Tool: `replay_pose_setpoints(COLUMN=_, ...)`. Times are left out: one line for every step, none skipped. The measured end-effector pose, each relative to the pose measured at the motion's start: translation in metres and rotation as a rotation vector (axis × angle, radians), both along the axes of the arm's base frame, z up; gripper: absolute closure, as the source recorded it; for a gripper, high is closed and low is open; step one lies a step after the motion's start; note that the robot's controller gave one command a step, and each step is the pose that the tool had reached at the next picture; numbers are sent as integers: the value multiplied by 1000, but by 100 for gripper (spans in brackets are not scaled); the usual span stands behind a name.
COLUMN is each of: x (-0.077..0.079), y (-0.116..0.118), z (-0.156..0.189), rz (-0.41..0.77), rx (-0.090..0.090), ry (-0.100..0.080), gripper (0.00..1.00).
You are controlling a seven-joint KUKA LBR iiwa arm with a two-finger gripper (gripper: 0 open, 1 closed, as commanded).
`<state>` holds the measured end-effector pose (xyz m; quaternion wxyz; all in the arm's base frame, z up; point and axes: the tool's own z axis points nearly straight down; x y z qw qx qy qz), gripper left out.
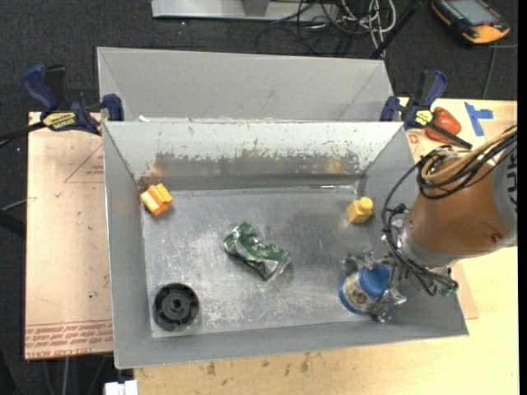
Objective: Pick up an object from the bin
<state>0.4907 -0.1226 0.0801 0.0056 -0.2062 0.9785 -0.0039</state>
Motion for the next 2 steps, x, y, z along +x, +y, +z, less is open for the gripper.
replay_pose_setpoints(x=0, y=0, z=0, rz=0, rx=0, ry=0, gripper=100)
replay_pose_setpoints(x=5, y=13, z=125, rz=8, rx=6, ry=9, gripper=100)
